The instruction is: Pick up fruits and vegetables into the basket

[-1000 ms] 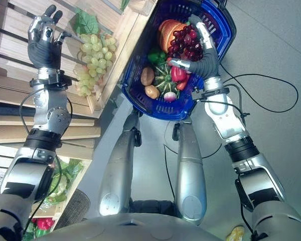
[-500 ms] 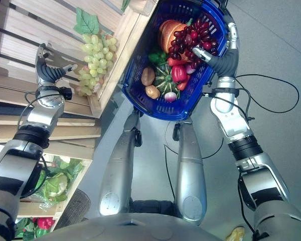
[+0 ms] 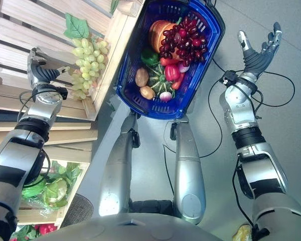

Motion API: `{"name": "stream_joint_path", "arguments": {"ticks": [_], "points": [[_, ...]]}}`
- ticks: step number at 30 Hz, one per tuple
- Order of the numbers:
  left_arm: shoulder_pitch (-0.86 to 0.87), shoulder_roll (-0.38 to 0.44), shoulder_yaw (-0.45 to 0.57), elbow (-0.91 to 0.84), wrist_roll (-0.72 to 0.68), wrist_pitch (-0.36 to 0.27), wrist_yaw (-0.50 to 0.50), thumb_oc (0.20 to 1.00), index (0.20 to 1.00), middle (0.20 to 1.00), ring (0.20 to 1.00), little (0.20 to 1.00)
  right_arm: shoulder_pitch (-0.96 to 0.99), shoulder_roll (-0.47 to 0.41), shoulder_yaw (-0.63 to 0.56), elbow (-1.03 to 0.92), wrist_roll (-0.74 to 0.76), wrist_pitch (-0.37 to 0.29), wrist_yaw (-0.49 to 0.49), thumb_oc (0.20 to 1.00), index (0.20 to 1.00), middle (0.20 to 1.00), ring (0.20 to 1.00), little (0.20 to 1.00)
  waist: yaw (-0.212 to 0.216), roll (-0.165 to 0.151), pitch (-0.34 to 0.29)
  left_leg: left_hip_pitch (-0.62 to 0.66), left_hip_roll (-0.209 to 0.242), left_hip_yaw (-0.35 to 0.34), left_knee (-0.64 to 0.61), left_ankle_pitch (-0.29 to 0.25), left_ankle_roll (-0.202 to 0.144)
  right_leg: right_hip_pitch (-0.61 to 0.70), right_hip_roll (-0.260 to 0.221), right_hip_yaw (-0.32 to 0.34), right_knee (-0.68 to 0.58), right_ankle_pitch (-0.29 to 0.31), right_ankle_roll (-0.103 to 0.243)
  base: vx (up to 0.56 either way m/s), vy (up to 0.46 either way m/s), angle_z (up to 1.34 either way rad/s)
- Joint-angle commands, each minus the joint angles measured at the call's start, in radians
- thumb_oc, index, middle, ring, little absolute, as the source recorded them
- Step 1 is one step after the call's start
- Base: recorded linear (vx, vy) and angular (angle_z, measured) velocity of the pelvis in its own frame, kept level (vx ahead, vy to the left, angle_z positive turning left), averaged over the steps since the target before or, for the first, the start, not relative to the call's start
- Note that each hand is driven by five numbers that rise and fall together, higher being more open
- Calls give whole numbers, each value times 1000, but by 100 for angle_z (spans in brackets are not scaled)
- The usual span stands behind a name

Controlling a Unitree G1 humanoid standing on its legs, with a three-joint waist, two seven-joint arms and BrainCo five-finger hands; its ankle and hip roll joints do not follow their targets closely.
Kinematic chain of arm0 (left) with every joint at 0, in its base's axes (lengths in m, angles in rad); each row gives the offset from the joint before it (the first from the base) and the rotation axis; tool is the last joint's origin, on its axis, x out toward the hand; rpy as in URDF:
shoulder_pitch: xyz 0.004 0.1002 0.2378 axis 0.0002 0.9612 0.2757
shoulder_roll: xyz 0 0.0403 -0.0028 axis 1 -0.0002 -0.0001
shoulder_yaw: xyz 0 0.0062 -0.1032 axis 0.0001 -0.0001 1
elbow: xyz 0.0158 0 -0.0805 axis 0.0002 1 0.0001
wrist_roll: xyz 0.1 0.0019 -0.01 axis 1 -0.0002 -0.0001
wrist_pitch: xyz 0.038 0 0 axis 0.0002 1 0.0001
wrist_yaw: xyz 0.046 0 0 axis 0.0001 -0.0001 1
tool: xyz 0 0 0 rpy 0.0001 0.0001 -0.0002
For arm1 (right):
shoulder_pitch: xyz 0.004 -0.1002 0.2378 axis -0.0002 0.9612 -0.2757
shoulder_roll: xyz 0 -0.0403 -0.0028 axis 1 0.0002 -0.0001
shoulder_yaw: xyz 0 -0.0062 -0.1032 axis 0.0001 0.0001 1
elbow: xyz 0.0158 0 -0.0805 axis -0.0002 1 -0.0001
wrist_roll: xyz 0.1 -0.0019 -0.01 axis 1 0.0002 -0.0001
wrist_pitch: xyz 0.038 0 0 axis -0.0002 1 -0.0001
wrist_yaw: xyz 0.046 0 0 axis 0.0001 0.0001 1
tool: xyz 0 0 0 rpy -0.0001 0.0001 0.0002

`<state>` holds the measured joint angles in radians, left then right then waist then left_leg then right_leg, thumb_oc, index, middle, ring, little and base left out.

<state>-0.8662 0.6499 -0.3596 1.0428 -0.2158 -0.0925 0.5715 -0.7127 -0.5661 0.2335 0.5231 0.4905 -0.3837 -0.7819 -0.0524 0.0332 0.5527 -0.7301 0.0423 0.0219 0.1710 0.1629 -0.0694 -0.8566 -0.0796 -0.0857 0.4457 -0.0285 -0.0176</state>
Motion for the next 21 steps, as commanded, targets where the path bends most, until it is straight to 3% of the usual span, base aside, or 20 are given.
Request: {"name": "stream_joint_path", "arguments": {"ticks": [1, 21], "points": [[-59, -20, -38, 21, -23, -44, -125, 1000, 1000, 1000, 1000, 1000, -1, 11, -14, -27, -23, -53, -20, 1000, 1000, 1000, 1000, 1000, -19, -29, -33, -35, -18, -5, 130, -100, 19, 62, 7, 15, -99, 64, 83, -3, -13, -4], [87, -114, -78, -289, 55, -65, -123, 1000, 1000, 1000, 1000, 1000, 74, 62, -64, -110, -96, -17, -71, 1000, 1000, 1000, 1000, 1000, 16, -21, -33, -40, -36, -26, 124, -107, 34, 75, 0, -7, -116, 73, 93, 0, -17, 1]]}}
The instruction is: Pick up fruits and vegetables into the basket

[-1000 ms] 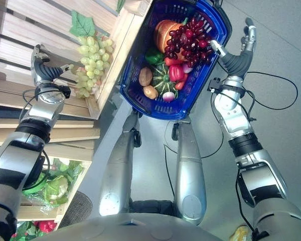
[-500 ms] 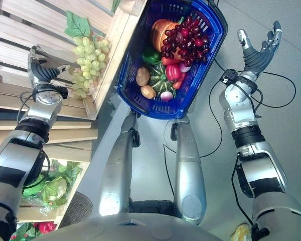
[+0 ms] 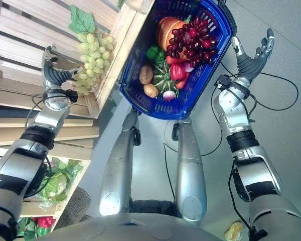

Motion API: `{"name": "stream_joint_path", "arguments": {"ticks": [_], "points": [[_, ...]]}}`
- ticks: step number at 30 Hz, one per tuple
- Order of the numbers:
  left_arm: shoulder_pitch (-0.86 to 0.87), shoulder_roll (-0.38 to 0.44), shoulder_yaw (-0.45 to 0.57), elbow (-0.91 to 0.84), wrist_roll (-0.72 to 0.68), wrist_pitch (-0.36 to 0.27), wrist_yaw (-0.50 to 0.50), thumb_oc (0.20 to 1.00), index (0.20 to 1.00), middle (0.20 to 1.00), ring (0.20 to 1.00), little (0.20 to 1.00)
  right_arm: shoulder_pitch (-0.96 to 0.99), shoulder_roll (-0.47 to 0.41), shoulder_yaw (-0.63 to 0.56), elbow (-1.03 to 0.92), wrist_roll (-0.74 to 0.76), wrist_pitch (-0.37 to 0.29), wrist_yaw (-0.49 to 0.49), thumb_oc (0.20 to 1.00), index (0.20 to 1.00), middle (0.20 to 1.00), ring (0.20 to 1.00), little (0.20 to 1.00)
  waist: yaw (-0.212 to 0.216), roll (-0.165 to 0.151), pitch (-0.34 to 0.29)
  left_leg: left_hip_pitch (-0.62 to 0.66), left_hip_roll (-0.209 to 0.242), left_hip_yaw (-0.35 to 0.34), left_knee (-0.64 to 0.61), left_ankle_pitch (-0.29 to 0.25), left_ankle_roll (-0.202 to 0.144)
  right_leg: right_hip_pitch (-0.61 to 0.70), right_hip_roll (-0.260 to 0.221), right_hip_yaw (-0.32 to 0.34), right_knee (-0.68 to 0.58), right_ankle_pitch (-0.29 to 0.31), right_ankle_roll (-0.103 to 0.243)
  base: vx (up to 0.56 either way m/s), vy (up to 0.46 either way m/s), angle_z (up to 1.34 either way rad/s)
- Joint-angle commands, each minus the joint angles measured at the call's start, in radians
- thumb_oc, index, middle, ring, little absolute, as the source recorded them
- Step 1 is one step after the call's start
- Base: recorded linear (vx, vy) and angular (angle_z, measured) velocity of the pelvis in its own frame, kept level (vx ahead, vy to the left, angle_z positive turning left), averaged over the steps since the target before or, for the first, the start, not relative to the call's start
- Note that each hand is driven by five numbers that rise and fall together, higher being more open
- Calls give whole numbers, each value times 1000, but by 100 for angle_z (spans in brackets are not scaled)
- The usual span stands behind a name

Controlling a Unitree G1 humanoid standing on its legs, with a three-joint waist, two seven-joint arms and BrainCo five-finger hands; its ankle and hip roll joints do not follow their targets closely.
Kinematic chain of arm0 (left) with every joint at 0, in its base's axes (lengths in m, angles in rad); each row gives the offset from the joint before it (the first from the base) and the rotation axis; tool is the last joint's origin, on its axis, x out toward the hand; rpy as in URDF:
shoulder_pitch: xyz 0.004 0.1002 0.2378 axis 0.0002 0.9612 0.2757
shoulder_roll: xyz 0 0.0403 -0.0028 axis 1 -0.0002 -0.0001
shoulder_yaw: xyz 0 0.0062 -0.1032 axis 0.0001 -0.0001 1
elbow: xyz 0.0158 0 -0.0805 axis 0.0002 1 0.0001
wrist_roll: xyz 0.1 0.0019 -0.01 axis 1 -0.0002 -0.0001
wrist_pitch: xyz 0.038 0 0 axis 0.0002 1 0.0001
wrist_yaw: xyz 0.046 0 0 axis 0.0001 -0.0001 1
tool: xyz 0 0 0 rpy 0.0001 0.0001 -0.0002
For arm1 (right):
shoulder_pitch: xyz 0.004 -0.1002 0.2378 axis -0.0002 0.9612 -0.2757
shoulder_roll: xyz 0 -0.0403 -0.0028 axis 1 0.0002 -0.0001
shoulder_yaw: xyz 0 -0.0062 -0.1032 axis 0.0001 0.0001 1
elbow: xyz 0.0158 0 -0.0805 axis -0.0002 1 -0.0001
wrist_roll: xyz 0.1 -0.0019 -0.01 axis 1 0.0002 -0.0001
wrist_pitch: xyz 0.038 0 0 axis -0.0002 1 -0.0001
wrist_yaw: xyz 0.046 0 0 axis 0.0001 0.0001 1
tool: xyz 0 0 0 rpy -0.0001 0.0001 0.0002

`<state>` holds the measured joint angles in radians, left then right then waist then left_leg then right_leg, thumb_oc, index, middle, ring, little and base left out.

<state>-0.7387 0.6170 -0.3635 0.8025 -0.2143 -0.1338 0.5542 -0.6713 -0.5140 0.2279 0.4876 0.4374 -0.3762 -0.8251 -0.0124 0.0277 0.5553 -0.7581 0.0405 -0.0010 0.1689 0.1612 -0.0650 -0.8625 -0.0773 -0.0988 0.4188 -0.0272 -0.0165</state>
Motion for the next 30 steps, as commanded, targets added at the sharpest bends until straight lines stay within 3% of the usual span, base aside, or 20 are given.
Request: {"name": "stream_joint_path", "arguments": {"ticks": [1, 7, 16, 24, 30], "points": [[-42, -79, -82, -58, 48, -18, -107, 1000, 1000, 1000, 1000, 1000, 33, 10, -59, -74, -47, -23, -33, 1000, 1000, 1000, 1000, 1000, -24, -15, -35, -12, -35, -4, 126, -105, 30, 79, -2, 6, -88, 74, 93, 1, -25, 3], [-57, -80, -89, -63, 51, -16, -119, 1000, 1000, 1000, 1000, 1000, 24, 13, -67, -61, -36, -8, -39, 1000, 1000, 1000, 1000, 1000, -24, -19, -35, -10, -36, -4, 125, -105, 31, 79, 1, 7, -89, 77, 95, 2, -10, 3], [-96, -91, -125, -13, 49, -28, -122, 1000, 1000, 1000, 1000, 1000, -6, 28, -62, 151, 147, -21, 10, 1000, 1000, 1000, 1000, 1000, -16, -25, -35, -7, -34, -6, 122, -104, 28, 85, 2, 3, -93, 87, 95, 2, -14, 1], [-201, -91, -137, 120, 59, 47, -46, 1000, 1000, 1000, 1000, 1000, -83, 23, -18, 261, 188, -21, 46, 1000, 1000, 1000, 1000, 1000, -28, -40, -35, -13, -27, -3, 125, -102, 23, 76, 15, 15, -86, 83, 89, -1, -1, -1], [-314, -74, -139, 280, 30, 85, -102, 1000, 1000, 1000, 1000, 1000, -133, 21, 9, 299, 194, -28, 79, 1000, 1000, 1000, 1000, 1000, -54, -54, -35, -14, -18, 5, 125, -101, 15, 69, 23, 32, -87, 80, 87, -5, 31, -8]]}}
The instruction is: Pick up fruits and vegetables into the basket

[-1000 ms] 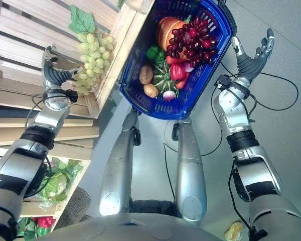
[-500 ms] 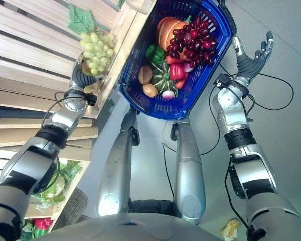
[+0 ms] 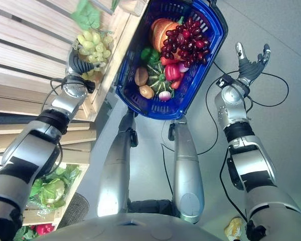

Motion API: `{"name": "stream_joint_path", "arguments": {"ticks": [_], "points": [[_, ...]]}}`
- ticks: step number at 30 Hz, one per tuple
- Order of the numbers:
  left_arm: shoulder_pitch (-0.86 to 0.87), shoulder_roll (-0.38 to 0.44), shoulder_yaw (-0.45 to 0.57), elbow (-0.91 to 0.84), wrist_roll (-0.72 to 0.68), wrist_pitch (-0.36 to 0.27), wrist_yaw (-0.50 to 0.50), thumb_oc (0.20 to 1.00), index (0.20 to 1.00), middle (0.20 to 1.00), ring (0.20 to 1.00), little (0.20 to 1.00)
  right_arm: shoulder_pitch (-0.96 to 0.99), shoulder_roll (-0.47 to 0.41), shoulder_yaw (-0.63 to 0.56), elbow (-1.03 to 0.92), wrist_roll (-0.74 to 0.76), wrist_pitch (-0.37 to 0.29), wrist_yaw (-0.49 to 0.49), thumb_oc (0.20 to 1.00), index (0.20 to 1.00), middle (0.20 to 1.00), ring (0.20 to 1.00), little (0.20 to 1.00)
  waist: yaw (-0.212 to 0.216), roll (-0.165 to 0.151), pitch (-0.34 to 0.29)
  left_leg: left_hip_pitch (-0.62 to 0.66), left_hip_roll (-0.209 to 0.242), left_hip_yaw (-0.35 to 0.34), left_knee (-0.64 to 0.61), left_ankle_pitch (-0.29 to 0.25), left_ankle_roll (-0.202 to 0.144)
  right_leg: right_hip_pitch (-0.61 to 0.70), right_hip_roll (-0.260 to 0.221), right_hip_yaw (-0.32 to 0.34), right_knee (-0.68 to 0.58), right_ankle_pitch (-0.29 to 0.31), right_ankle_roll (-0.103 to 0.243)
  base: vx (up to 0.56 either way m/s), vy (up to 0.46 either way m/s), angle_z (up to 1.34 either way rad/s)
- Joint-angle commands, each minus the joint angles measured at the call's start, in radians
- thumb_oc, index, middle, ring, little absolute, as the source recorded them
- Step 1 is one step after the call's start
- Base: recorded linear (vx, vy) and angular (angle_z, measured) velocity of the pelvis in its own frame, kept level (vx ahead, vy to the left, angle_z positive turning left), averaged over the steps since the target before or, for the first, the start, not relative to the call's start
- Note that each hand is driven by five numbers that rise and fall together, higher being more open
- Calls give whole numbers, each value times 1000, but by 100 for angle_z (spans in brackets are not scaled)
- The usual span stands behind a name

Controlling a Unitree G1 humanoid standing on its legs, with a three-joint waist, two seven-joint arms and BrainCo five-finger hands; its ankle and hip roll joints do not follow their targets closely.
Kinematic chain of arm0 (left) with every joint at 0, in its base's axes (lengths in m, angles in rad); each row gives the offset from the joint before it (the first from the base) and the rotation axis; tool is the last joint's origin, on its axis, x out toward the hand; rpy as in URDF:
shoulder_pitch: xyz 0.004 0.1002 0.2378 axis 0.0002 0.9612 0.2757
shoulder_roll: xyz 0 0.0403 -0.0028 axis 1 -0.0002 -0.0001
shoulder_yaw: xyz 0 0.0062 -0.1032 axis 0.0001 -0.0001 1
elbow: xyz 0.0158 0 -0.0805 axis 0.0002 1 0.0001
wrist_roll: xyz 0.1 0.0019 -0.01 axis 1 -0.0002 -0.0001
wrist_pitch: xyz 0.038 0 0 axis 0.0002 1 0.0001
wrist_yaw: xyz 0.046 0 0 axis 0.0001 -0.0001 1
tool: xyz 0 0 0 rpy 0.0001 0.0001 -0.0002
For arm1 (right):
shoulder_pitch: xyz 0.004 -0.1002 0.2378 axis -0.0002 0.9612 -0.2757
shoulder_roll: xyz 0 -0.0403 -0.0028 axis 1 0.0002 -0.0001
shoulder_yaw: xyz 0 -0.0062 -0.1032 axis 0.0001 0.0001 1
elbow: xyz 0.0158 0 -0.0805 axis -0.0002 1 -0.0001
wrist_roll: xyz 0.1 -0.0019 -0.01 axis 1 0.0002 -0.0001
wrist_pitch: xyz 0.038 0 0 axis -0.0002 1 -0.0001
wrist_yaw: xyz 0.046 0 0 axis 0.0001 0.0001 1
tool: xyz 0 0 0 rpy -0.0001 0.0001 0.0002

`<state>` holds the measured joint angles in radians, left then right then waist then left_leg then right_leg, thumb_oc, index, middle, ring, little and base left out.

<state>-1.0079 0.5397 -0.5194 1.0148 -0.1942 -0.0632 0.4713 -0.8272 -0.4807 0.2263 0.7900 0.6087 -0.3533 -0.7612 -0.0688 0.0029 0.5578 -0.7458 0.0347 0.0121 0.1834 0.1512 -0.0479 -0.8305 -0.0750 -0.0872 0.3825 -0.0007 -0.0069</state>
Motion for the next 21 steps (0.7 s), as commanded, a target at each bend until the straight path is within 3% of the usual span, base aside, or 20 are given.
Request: {"name": "stream_joint_path", "arguments": {"ticks": [1, 2, 3, 9, 21], "points": [[-57, 4, 11, 94, 6, 25, -34, 551, 551, 551, 551, 551, 15, -11, 15, 5, 23, -54, 21, 1000, 1000, 1000, 1000, 1000, -1, -30, -38, -25, -11, -7, 112, -92, -2, 37, 22, 23, -49, 52, 77, 10, 19, -5], [-68, 1, 8, 120, -5, 36, -53, 344, 344, 344, 344, 344, 7, -9, 20, 9, 21, -54, 21, 1000, 1000, 1000, 1000, 1000, -4, -31, -38, -24, -10, -5, 113, -93, -3, 37, 23, 25, -48, 51, 77, 0, 0, 0], [-78, -2, 5, 141, -12, 42, -69, 200, 200, 200, 200, 200, 0, -6, 23, 13, 21, -57, 23, 1000, 1000, 1000, 1000, 1000, -8, -32, -38, -23, -10, -3, 111, -94, -3, 37, 24, 26, -49, 50, 77, 0, 0, 0], [-107, -14, -12, 255, -69, 48, -156, 200, 200, 200, 200, 200, -29, 0, 48, 30, 26, -69, 31, 1000, 1000, 1000, 1000, 1000, -24, -35, -38, -22, -4, 5, 113, -97, -7, 36, 26, 36, -55, 49, 75, 5, 18, -3], [-84, -39, 12, 305, -191, 44, -249, 200, 200, 200, 200, 200, -34, 16, 55, 8, 1, -70, 1, 1000, 1000, 1000, 1000, 1000, -30, -36, -38, -20, -4, 7, 114, -104, -7, 40, 27, 41, -62, 47, 74, 2, 2, -2]]}}
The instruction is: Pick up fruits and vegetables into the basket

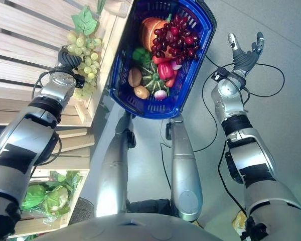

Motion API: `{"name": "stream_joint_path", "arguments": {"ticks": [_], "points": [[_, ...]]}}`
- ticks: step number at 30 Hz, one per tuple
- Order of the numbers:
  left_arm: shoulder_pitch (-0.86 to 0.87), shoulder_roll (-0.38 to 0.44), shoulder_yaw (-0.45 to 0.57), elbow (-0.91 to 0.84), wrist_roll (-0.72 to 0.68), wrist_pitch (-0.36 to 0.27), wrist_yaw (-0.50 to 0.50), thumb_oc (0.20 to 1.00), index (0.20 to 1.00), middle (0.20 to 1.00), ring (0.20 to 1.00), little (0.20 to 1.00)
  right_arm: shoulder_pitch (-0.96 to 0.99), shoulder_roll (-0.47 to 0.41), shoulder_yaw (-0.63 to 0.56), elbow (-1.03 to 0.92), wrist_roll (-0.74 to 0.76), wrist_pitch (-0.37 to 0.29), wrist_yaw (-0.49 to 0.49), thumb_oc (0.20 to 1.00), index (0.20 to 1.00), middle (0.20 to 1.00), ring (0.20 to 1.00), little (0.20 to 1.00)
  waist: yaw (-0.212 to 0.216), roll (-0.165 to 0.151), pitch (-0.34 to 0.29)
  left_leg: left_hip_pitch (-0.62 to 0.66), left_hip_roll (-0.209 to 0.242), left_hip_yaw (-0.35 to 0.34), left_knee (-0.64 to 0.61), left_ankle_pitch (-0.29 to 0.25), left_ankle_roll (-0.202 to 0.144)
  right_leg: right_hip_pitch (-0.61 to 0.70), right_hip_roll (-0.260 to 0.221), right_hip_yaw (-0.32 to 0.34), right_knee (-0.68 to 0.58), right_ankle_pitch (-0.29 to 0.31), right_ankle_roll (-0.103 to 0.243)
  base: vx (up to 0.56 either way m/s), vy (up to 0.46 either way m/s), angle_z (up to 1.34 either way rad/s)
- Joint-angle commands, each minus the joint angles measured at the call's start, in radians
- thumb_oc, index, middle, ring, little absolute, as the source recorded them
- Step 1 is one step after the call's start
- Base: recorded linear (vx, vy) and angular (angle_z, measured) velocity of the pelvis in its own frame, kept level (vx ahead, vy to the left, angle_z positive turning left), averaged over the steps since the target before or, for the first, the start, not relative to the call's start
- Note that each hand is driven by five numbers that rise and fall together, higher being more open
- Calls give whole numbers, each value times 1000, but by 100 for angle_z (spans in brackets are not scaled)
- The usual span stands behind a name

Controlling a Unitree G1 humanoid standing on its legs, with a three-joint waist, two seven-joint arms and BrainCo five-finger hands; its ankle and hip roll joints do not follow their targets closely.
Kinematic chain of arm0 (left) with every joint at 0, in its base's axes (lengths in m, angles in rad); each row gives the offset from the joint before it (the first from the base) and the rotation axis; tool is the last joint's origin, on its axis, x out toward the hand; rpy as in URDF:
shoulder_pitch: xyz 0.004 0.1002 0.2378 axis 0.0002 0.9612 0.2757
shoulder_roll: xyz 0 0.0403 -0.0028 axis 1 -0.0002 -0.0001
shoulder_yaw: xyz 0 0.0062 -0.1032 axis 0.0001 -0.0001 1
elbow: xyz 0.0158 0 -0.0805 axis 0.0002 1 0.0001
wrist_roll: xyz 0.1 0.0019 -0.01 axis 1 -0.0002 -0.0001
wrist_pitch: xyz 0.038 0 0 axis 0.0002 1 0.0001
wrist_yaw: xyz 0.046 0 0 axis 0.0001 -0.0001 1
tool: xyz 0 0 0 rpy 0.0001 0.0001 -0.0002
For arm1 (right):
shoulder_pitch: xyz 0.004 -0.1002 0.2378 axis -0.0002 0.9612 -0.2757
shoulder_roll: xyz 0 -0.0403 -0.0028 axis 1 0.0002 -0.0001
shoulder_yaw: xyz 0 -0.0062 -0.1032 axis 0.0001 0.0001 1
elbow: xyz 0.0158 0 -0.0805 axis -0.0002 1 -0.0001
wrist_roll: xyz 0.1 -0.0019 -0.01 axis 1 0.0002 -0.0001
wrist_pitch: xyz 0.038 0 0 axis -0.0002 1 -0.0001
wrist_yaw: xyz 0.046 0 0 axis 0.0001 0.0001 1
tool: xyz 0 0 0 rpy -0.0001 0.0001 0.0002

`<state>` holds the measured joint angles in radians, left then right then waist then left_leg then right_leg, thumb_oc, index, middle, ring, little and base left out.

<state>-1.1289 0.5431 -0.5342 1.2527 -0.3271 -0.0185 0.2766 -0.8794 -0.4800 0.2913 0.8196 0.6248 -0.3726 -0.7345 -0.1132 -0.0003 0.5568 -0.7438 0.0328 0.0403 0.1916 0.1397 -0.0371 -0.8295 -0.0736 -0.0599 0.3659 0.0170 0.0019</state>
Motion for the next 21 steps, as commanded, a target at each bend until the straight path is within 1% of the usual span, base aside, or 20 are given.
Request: {"name": "stream_joint_path", "arguments": {"ticks": [1, 4, 9, 13, 15, 16, 18, 19, 20, 21], "points": [[39, -44, 30, 67, -72, -2, -60, 200, 200, 200, 200, 200, 19, 18, -10, -23, -17, -50, -29, 1000, 1000, 1000, 1000, 1000, 15, -33, -37, -22, -2, -22, 106, -93, -17, 39, 25, 14, -45, 29, 66, 0, 0, 0], [44, -48, 37, 70, -102, -13, -79, 200, 200, 200, 200, 200, 20, 22, -10, -23, -24, -51, -28, 1000, 1000, 1000, 1000, 1000, 16, -33, -37, -25, -1, -22, 109, -95, -17, 38, 25, 13, -43, 28, 66, 0, 0, 0], [54, -56, 65, 58, -187, -52, -107, 200, 200, 200, 200, 200, 26, 28, -9, -35, -30, -49, -32, 1000, 1000, 1000, 1000, 1000, 16, -35, -37, -28, -1, -24, 111, -96, -18, 35, 25, 13, -41, 27, 65, 0, 0, 0], [72, -54, 107, 22, -314, -121, -133, 200, 200, 200, 200, 200, 42, 30, -7, -65, -38, -51, -30, 1000, 1000, 1000, 1000, 1000, 18, -34, -37, -24, -1, -26, 107, -97, -16, 36, 28, 14, -38, 24, 65, 0, 0, 0], [91, -50, 136, -19, -391, -186, -153, 200, 200, 200, 200, 200, 58, 30, -7, -95, -51, -64, -16, 1000, 1000, 1000, 1000, 1000, 20, -32, -37, -20, -3, -27, 104, -97, -17, 41, 27, 12, -40, 22, 65, 0, 0, 0], [108, -41, 163, -67, -443, -233, -173, 200, 200, 200, 200, 200, 75, 26, -10, -126, -63, -71, 3, 1000, 1000, 1000, 1000, 1000, 23, -30, -37, -18, -4, -29, 103, -98, -16, 41, 26, 11, -37, 20, 66, 0, 0, 0], [141, -30, 200, -146, -518, -298, -201, 200, 200, 200, 200, 200, 104, 23, -14, -175, -103, -78, 14, 1000, 1000, 1000, 1000, 1000, 27, -26, -37, -15, -6, -32, 99, -99, -15, 43, 25, 8, -36, 17, 66, 0, 0, 0], [149, -30, 207, -163, -525, -302, -203, 200, 200, 200, 200, 200, 110, 23, -14, -184, -110, -78, 15, 1000, 1000, 1000, 1000, 1000, 28, -25, -37, -14, -7, -33, 99, -99, -15, 44, 25, 7, -36, 17, 66, 0, 0, 0], [197, -31, 238, -242, -591, -361, -228, 200, 200, 200, 200, 200, 141, 21, -22, -222, -138, -91, 24, 1000, 1000, 1000, 1000, 1000, 35, -20, -37, -11, -11, -39, 99, -99, -14, 47, 23, 4, -35, 15, 66, 0, 0, 0], [226, -34, 255, -284, -615, -389, -241, 200, 200, 200, 200, 200, 157, 19, -27, -239, -153, -98, 32, 1000, 1000, 1000, 1000, 1000, 39, -17, -37, -10, -13, -43, 100, -100, -13, 51, 21, 2, -34, 13, 65, 0, 0, 0]]}}
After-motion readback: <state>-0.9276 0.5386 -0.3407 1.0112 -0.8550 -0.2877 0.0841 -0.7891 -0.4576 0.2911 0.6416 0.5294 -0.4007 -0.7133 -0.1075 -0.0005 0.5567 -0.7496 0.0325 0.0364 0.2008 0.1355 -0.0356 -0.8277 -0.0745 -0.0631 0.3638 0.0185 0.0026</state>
